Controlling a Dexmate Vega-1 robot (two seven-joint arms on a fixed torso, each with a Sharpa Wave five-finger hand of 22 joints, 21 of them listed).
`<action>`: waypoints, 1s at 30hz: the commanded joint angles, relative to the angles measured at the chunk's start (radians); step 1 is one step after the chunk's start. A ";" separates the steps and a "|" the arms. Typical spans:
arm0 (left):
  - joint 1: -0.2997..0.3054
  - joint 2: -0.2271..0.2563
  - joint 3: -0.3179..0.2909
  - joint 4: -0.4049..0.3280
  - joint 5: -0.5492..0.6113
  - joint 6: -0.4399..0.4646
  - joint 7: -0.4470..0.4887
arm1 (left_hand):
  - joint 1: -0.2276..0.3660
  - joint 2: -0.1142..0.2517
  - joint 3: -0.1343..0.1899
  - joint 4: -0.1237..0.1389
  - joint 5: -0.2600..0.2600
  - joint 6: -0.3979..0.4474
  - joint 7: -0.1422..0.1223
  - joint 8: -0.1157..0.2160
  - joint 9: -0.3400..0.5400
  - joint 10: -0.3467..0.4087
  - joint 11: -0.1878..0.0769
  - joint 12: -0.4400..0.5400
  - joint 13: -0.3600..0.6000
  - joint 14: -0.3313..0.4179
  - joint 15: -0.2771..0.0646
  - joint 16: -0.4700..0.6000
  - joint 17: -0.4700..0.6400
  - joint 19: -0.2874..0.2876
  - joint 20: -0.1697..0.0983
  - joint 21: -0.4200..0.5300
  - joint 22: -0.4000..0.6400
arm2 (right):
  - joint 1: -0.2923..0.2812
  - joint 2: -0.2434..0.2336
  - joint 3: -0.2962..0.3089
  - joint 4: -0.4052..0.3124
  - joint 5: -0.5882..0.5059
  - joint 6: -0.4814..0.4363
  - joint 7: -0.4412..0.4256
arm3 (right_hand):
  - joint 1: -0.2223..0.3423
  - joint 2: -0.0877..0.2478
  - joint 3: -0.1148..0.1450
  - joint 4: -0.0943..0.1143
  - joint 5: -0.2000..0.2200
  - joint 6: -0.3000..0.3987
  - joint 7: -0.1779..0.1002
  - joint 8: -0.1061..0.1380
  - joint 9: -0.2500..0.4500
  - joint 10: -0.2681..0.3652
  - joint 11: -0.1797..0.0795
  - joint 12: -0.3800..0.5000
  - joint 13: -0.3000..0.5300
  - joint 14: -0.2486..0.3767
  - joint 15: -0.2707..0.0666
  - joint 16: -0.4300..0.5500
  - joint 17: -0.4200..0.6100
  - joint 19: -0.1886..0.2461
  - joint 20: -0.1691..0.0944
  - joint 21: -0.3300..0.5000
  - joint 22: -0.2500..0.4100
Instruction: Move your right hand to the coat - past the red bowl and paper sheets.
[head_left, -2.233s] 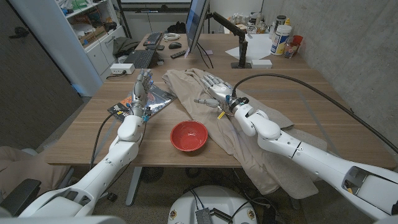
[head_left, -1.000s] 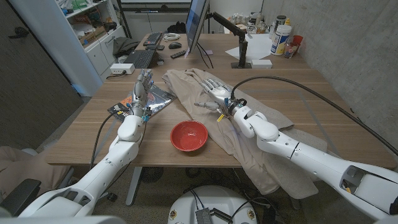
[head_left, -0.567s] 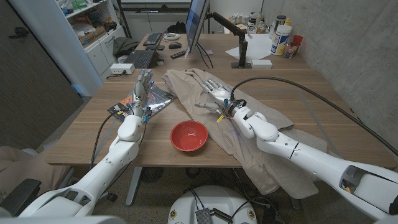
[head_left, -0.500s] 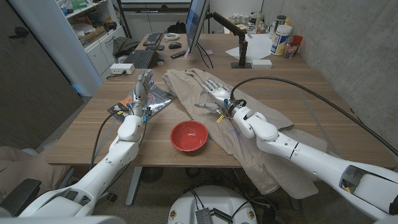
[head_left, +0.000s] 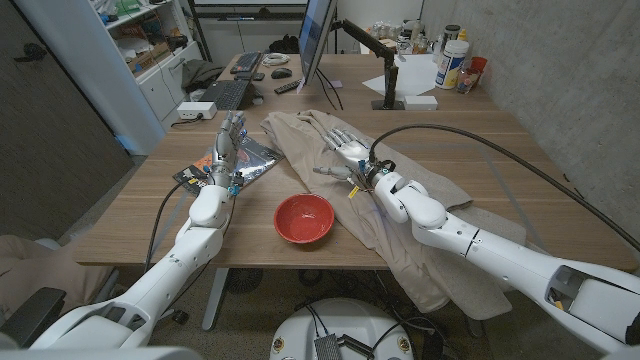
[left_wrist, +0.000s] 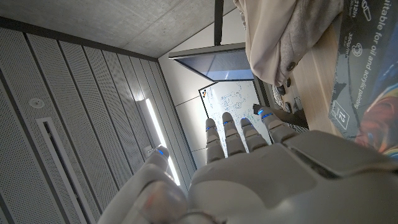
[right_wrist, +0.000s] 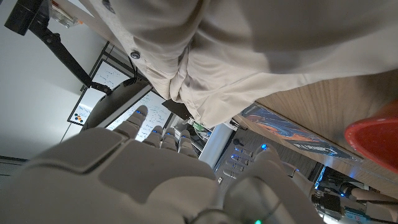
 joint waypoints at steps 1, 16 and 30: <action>0.000 0.000 0.000 -0.001 -0.001 0.002 -0.001 | 0.002 0.006 -0.003 0.001 0.010 0.005 0.000 0.002 0.002 0.000 0.005 0.003 0.003 0.000 -0.003 0.002 0.002 0.011 0.002 -0.002 0.004 | 0.001 0.005 -0.002 0.010 0.001 0.000 -0.002 | 0.000 0.007 -0.006 0.000 0.004 0.003 -0.004 0.008 0.005 0.002 -0.002 0.005 0.003 -0.051 -0.001 0.009 -0.001 0.003 0.008 -0.003 0.005; -0.001 -0.001 0.000 0.004 -0.002 -0.004 -0.005 | 0.002 0.007 -0.005 0.001 0.010 0.007 -0.001 0.002 0.002 -0.001 0.003 0.003 0.003 -0.001 -0.003 0.001 0.002 0.013 0.002 -0.007 0.004 | 0.001 0.004 -0.004 0.018 0.009 0.002 -0.007 | 0.001 0.009 -0.008 0.001 0.004 0.003 -0.011 0.008 0.005 0.005 -0.002 0.006 0.003 -0.050 -0.001 0.009 -0.001 0.003 0.008 -0.003 0.005; -0.001 -0.001 -0.001 0.005 -0.005 -0.005 -0.008 | 0.003 0.008 -0.006 0.001 0.010 0.007 0.000 0.002 0.002 -0.001 0.002 0.003 0.003 0.000 -0.002 0.001 0.002 0.015 0.002 -0.011 0.004 | 0.006 0.009 -0.020 0.034 0.000 0.000 -0.001 | 0.002 0.010 -0.010 0.002 0.004 0.005 -0.014 0.009 0.005 0.005 -0.002 0.006 0.003 -0.050 -0.001 0.009 -0.002 0.003 0.008 -0.003 0.005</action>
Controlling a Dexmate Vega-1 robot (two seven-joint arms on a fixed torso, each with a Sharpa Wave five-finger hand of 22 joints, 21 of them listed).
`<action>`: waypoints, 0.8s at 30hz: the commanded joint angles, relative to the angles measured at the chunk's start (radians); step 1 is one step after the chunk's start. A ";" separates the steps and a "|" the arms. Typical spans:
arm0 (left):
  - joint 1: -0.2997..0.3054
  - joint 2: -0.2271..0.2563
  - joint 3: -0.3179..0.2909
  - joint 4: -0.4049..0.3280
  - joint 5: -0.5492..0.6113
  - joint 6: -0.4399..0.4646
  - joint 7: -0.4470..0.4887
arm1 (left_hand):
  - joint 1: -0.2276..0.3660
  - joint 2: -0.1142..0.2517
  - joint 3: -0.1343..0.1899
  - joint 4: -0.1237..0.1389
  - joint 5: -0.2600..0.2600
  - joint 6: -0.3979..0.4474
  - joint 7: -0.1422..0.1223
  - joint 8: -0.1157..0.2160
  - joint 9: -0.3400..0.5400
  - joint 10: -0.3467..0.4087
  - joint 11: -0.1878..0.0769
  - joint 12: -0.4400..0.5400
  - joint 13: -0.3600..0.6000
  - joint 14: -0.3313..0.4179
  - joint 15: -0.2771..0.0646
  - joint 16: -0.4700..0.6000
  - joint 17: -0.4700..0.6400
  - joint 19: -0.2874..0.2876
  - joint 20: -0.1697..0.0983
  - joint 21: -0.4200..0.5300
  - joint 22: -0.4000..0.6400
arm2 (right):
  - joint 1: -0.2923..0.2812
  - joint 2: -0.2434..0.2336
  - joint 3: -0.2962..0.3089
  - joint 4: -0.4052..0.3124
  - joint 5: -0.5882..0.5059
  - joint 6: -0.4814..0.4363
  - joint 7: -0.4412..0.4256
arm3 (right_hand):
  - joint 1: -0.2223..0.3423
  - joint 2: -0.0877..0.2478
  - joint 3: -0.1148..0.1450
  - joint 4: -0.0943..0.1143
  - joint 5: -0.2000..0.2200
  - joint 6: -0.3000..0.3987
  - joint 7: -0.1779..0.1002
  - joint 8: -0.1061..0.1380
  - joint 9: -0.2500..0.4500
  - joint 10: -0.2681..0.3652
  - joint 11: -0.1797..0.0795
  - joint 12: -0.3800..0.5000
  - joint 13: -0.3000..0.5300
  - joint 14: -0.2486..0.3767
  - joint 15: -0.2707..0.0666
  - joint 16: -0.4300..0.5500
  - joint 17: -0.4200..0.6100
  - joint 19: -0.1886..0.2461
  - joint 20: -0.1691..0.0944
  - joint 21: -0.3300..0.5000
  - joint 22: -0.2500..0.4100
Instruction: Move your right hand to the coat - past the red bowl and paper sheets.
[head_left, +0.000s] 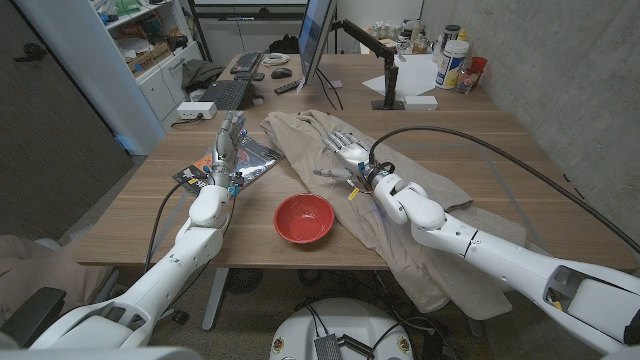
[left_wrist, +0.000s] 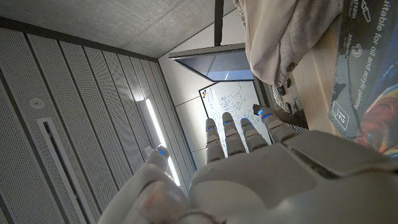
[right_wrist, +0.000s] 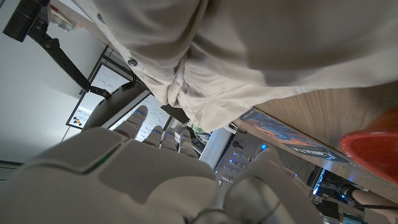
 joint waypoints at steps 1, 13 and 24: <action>-0.001 -0.002 -0.001 0.003 -0.004 -0.005 -0.005 | 0.002 0.008 -0.007 0.001 0.010 0.008 0.000 0.003 0.002 -0.001 0.005 0.003 0.002 0.000 -0.002 0.002 0.002 0.009 -0.003 -0.008 0.004 | 0.005 0.002 -0.011 0.010 -0.006 -0.001 0.005 | 0.002 0.010 -0.006 -0.002 0.004 0.000 -0.010 0.009 0.005 0.006 -0.002 0.006 0.003 -0.050 0.000 0.009 0.003 0.003 0.008 -0.003 0.005; 0.001 0.000 0.000 -0.001 0.001 -0.003 0.002 | 0.003 0.009 -0.008 0.001 0.010 0.011 0.001 0.004 0.002 -0.004 0.003 0.002 0.002 -0.001 -0.002 0.001 0.002 0.011 -0.004 -0.013 0.005 | 0.003 0.002 -0.019 0.021 -0.007 -0.001 0.006 | 0.003 0.011 -0.007 -0.002 0.004 0.002 -0.011 0.009 0.005 0.006 -0.002 0.006 0.003 -0.050 -0.001 0.009 0.003 0.003 0.009 -0.003 0.005; 0.001 0.000 0.000 -0.004 0.005 0.004 0.009 | 0.003 0.009 -0.010 0.001 0.010 0.006 0.000 0.001 0.002 -0.005 0.003 0.002 0.002 -0.002 -0.002 0.001 0.002 0.012 -0.004 -0.017 0.005 | 0.002 0.008 -0.022 0.039 0.008 0.000 -0.007 | 0.004 0.012 -0.008 -0.002 0.004 0.004 -0.013 0.010 0.005 0.007 -0.002 0.006 0.003 -0.050 -0.002 0.009 0.003 0.003 0.009 -0.003 0.005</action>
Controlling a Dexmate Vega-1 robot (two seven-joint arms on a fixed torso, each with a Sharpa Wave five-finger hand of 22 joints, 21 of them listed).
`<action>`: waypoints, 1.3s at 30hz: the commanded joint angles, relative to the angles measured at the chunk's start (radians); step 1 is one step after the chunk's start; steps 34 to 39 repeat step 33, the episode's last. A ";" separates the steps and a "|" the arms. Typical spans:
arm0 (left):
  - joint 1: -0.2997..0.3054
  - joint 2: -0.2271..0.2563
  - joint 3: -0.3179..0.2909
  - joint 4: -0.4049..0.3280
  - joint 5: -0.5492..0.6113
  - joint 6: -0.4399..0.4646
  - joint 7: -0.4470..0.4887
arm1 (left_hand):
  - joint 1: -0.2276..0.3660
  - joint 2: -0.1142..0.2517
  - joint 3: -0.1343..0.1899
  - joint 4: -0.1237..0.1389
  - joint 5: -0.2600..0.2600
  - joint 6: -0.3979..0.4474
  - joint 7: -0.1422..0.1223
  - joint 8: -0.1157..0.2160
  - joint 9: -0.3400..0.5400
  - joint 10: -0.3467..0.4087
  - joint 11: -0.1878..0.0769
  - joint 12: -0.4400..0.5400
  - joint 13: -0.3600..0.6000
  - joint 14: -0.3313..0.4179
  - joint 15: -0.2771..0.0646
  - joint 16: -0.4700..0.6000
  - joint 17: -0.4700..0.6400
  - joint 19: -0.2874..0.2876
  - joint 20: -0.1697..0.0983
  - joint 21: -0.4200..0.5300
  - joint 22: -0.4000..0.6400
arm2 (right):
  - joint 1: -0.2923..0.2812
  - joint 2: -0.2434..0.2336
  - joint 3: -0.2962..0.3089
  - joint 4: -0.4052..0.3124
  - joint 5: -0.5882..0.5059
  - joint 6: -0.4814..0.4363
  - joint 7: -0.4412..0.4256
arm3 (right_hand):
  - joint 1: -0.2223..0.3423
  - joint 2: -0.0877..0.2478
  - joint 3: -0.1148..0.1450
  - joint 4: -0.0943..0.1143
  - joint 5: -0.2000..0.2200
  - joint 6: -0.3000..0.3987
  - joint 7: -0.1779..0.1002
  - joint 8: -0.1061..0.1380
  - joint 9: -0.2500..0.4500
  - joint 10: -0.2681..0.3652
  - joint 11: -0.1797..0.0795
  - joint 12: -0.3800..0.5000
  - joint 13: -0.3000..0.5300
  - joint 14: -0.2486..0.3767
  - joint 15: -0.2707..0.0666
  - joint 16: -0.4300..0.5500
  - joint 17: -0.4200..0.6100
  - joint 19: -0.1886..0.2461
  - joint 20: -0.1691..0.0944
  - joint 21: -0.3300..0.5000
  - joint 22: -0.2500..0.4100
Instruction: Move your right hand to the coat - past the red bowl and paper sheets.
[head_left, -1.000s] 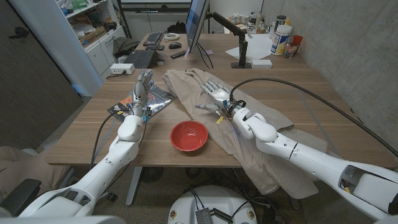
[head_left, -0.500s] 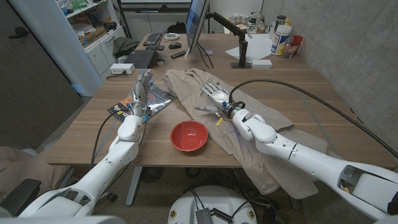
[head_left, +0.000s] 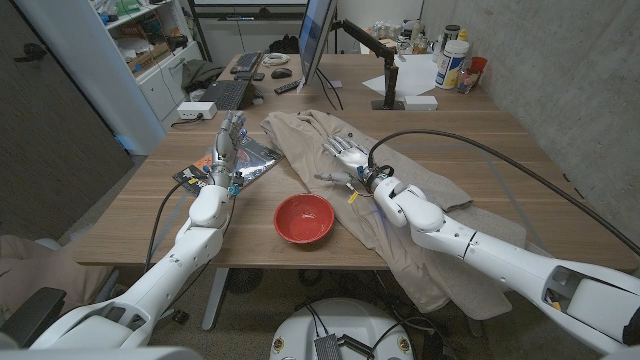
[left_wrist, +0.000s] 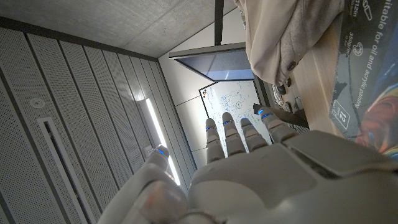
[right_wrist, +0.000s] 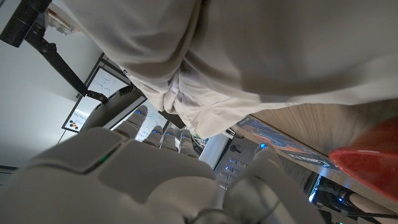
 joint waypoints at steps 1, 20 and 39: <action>0.001 0.000 0.000 -0.003 0.003 0.005 0.006 | -0.001 0.005 -0.003 0.000 0.002 0.006 0.001 0.001 0.002 -0.004 0.003 0.002 0.002 -0.002 -0.002 0.001 0.002 0.007 0.002 -0.006 0.005 | -0.001 0.004 -0.007 0.014 0.011 0.000 -0.011 | -0.005 0.002 -0.004 0.002 0.004 -0.001 -0.007 0.010 0.005 0.007 -0.002 0.006 0.003 -0.049 -0.001 0.009 0.003 0.003 0.010 -0.003 0.005; -0.001 -0.001 0.000 0.002 0.001 0.000 -0.001 | -0.001 0.006 -0.005 -0.001 0.002 0.006 0.000 0.002 0.002 -0.005 0.004 0.002 0.002 -0.002 -0.002 0.001 0.002 0.009 0.002 -0.012 0.005 | 0.000 0.001 -0.012 0.025 0.026 0.003 -0.016 | -0.003 0.005 -0.005 0.003 0.004 0.000 -0.008 0.010 0.005 0.007 -0.002 0.006 0.003 -0.050 -0.001 0.009 0.002 0.003 0.010 -0.003 0.005; -0.001 -0.001 0.000 0.002 0.000 -0.001 -0.002 | 0.000 0.007 -0.006 -0.001 0.002 0.007 -0.001 0.002 0.002 -0.004 0.003 0.003 0.002 -0.002 -0.002 0.001 0.002 0.010 0.002 -0.015 0.005 | 0.001 0.002 -0.016 0.029 0.029 0.001 -0.015 | -0.002 0.006 -0.007 0.003 0.004 0.002 -0.009 0.010 0.005 0.007 -0.002 0.006 0.003 -0.050 -0.002 0.009 0.002 0.002 0.010 -0.003 0.005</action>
